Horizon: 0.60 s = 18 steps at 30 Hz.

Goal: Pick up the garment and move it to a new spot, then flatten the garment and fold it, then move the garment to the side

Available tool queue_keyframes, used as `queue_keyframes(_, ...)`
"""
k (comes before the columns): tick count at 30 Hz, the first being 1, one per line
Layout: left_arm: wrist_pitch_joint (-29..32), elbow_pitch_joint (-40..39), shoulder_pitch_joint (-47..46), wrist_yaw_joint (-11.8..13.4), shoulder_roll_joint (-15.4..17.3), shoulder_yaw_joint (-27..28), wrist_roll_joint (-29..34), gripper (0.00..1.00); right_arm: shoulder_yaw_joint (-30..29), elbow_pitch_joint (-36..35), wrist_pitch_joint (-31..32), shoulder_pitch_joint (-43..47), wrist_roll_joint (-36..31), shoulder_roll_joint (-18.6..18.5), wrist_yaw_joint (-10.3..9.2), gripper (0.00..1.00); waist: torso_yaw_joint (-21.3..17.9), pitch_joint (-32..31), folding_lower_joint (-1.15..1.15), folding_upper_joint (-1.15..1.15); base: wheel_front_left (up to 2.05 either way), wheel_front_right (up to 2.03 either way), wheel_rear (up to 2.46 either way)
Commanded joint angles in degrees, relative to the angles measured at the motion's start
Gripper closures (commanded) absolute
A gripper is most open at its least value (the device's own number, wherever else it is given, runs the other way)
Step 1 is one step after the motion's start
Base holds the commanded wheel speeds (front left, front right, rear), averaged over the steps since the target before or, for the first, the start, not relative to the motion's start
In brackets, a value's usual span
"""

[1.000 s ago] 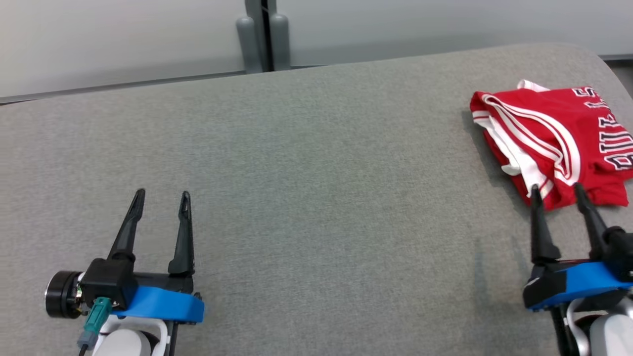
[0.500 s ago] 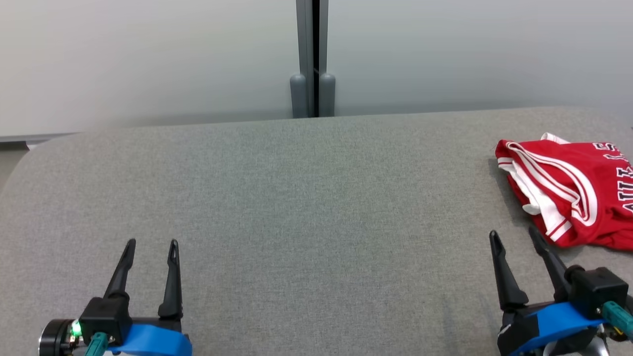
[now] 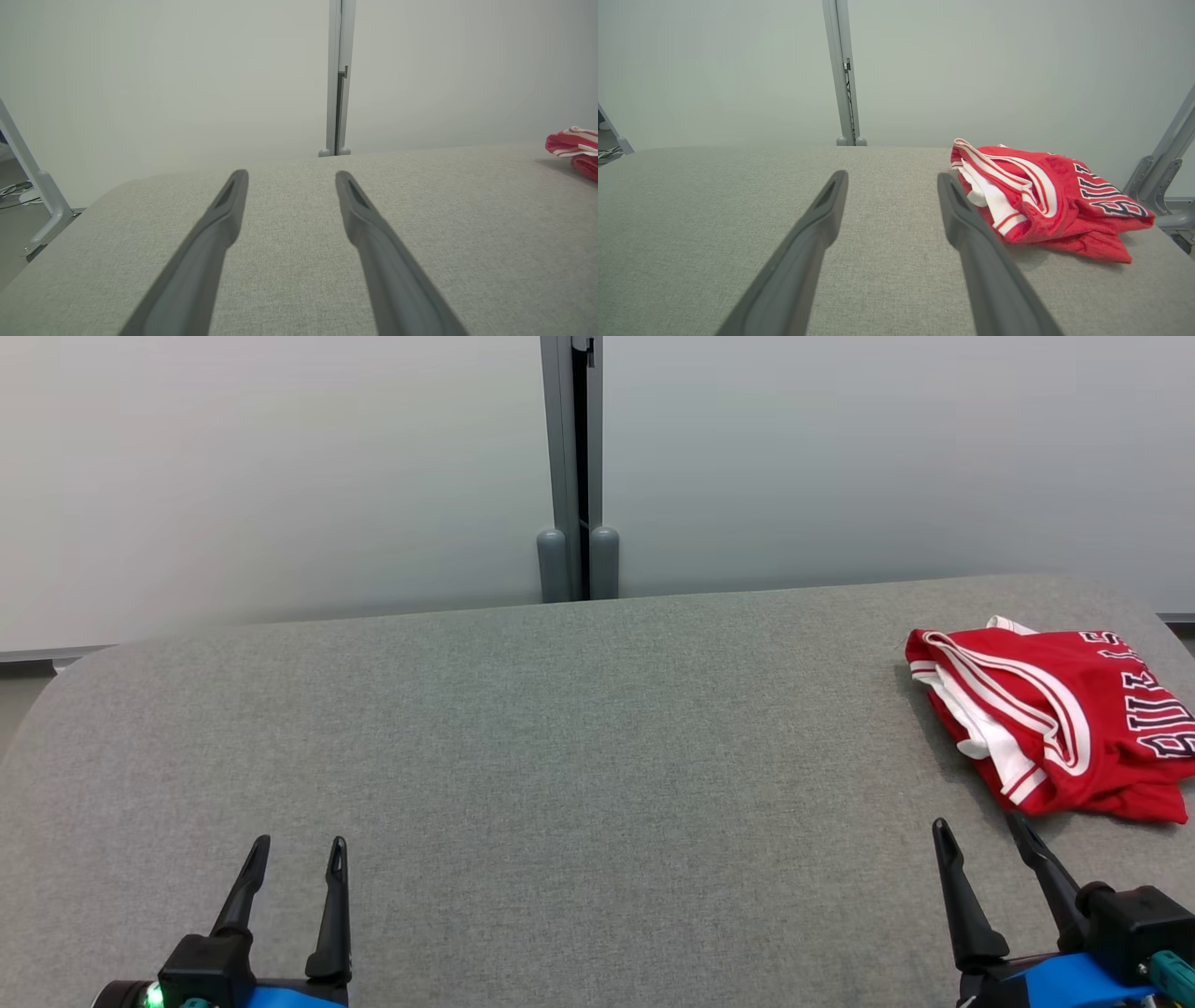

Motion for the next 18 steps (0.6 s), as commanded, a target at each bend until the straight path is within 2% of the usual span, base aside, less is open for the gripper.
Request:
queue_keyframes(1,-0.32,0.20,0.67,-0.04,0.10,-0.02,-0.20,0.00,-0.14,-0.39,0.08,0.69,0.32,0.05,0.00,0.00,0.05,-0.01,0.01,0.00,0.00,0.00,0.00)
queue_keyframes(18,-0.34,0.91,-0.95,0.43,0.00,-0.17,-0.42,0.00,0.53,0.42,-0.60,-0.24,0.51,0.05,0.00,0.00,0.68,0.24,0.01,0.00,0.00,0.00,0.00)
